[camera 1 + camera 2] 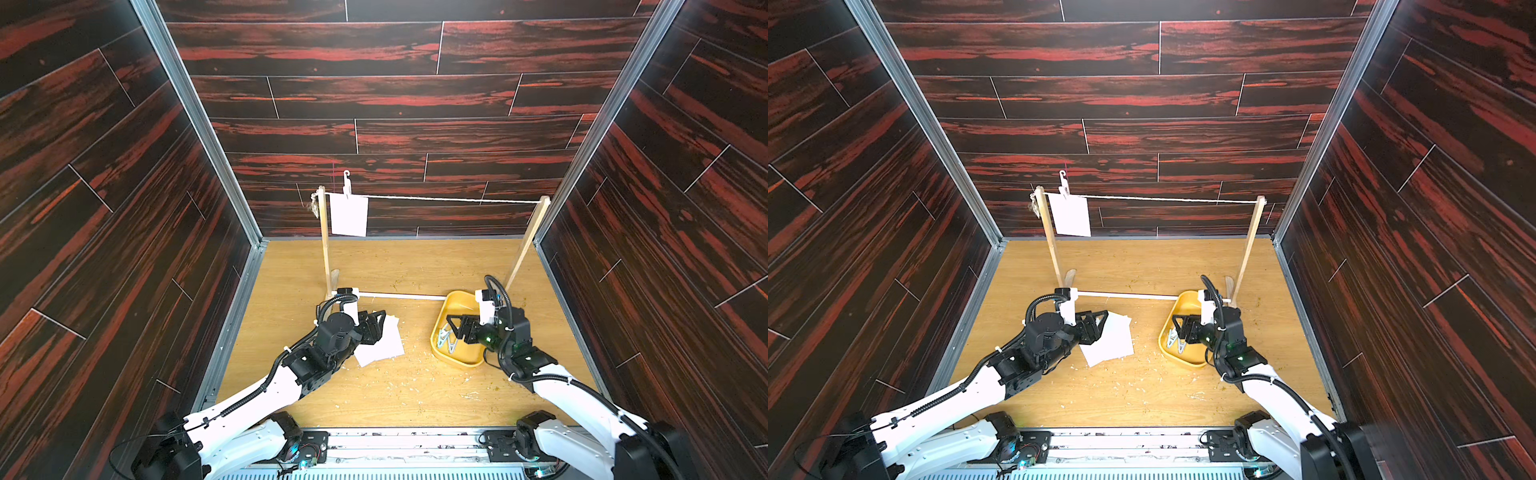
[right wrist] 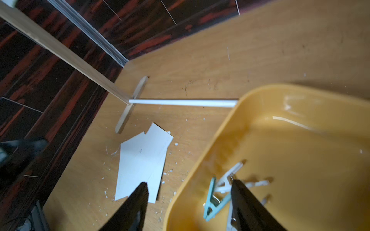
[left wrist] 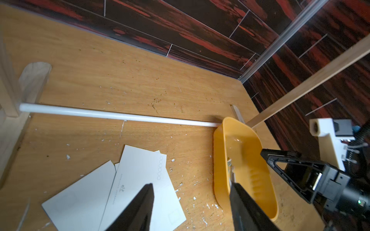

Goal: Remove the postcards from the strings
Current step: Place the clamp in the storage box, then pinch the postcard on the clothesline.

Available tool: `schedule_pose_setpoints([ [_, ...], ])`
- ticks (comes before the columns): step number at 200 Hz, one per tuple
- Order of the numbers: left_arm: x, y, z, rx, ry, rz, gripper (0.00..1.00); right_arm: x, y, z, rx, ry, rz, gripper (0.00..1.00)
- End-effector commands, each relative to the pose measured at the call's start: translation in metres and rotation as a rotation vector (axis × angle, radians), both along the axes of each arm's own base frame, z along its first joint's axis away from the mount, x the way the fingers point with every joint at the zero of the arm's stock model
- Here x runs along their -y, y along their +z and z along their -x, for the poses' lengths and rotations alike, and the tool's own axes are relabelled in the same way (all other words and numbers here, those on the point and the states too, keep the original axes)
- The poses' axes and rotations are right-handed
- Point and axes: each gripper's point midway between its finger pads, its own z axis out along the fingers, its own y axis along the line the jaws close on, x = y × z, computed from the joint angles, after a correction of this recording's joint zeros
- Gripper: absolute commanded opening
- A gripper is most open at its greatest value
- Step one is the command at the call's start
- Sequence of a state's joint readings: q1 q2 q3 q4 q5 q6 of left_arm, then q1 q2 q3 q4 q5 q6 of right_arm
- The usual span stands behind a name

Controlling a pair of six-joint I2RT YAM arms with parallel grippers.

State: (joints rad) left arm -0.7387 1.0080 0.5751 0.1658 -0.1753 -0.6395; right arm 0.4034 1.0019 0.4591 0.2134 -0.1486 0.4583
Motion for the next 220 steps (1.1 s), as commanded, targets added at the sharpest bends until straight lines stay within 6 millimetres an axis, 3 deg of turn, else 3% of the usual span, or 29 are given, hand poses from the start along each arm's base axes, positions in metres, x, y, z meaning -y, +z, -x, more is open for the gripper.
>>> schedule_pose_setpoints([
  [1, -0.014, 0.016, -0.008, 0.047, 0.088, 0.041, 0.70, -0.009, 0.027, 0.008, 0.045, 0.056, 0.031, 0.75],
  [56, -0.033, 0.042, -0.034, 0.095, 0.127, 0.218, 0.75, -0.048, 0.105, 0.026, 0.193, 0.229, 0.043, 0.84],
  [94, -0.041, 0.061, -0.052, 0.163, 0.160, 0.294, 0.87, -0.074, 0.151, 0.037, 0.276, 0.350, 0.041, 0.91],
  [133, -0.046, 0.089, -0.077, 0.264, 0.167, 0.439, 0.88, -0.092, 0.191, 0.041, 0.340, 0.435, 0.009, 0.92],
  [173, -0.051, 0.119, -0.101, 0.423, 0.179, 0.573, 0.88, -0.113, 0.214, 0.050, 0.377, 0.537, -0.009, 0.93],
  [196, -0.056, 0.133, -0.111, 0.543, 0.172, 0.661, 0.88, -0.120, 0.215, 0.053, 0.380, 0.561, -0.010, 0.92],
  [220, -0.054, 0.137, -0.129, 0.557, 0.149, 0.687, 0.87, -0.123, 0.214, 0.056, 0.379, 0.577, -0.012, 0.93],
])
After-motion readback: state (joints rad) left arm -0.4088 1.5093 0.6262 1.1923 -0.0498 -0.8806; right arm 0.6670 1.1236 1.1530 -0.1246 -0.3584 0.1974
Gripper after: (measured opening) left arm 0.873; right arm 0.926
